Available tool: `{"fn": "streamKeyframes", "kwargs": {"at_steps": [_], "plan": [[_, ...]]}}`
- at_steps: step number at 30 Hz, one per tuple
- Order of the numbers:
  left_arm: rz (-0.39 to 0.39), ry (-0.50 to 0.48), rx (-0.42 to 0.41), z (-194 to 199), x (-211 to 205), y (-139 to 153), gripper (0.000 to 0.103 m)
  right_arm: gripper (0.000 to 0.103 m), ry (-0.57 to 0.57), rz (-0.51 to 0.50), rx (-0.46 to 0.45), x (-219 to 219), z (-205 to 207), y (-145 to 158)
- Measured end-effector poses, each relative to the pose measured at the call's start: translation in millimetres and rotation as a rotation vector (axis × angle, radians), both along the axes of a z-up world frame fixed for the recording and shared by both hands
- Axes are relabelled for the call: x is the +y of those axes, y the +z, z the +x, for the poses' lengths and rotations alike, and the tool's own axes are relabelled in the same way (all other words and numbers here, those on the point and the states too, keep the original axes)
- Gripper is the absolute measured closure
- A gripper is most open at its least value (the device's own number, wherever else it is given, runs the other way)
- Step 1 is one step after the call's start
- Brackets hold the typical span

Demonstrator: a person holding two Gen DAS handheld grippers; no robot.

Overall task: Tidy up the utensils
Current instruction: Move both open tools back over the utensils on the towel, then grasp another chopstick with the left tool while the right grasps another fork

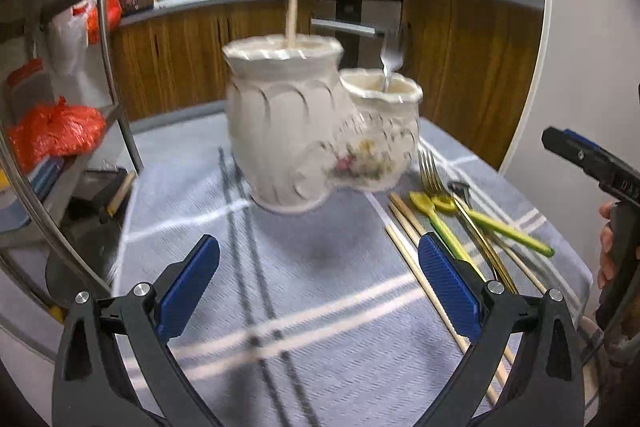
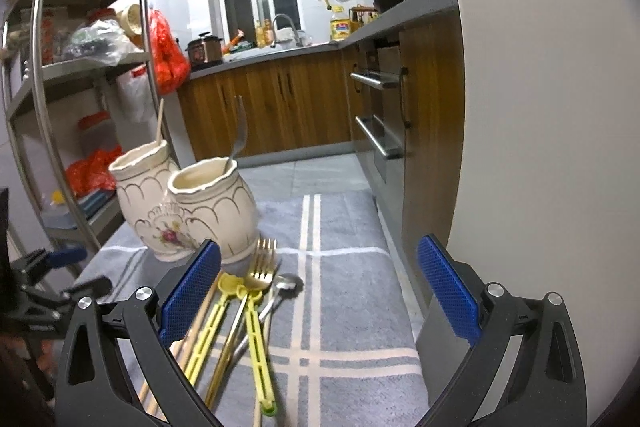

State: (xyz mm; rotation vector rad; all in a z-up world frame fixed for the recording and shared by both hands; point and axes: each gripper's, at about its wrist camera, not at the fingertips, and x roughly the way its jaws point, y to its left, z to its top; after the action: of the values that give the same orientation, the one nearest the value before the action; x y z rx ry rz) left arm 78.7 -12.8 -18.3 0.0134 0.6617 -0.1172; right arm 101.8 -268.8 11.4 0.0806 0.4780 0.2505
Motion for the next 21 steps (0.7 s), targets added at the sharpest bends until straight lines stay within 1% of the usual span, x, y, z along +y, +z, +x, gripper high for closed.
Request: {"fn": "streamKeyframes", "kwargs": {"at_steps": [1, 3, 5, 13, 18, 19, 21], "plan": [[-0.001, -0.007, 0.027, 1, -5, -5, 0.006, 0.005, -0.001, -0.002, 0.003, 0, 0, -1], [0.022, -0.012, 0.066, 1, -16, -13, 0.006, 0.005, -0.005, -0.012, 0.008, -1, 1, -3], [0.041, -0.024, 0.086, -1, -24, -17, 0.006, 0.005, -0.009, -0.022, 0.013, -2, 2, -4], [0.104, -0.073, 0.117, -18, -45, -24, 0.006, 0.005, -0.015, -0.022, 0.034, -4, 5, -9], [0.129, -0.101, 0.153, -19, -55, -31, 0.02, 0.005, -0.007, -0.029, 0.031, -1, 3, -9], [0.133, -0.104, 0.16, -19, -56, -32, 0.025, 0.005, -0.005, -0.029, 0.032, -1, 3, -9], [0.121, -0.118, 0.166, -20, -59, -33, 0.031, 0.005, -0.004, -0.032, 0.034, 0, 3, -9]]}}
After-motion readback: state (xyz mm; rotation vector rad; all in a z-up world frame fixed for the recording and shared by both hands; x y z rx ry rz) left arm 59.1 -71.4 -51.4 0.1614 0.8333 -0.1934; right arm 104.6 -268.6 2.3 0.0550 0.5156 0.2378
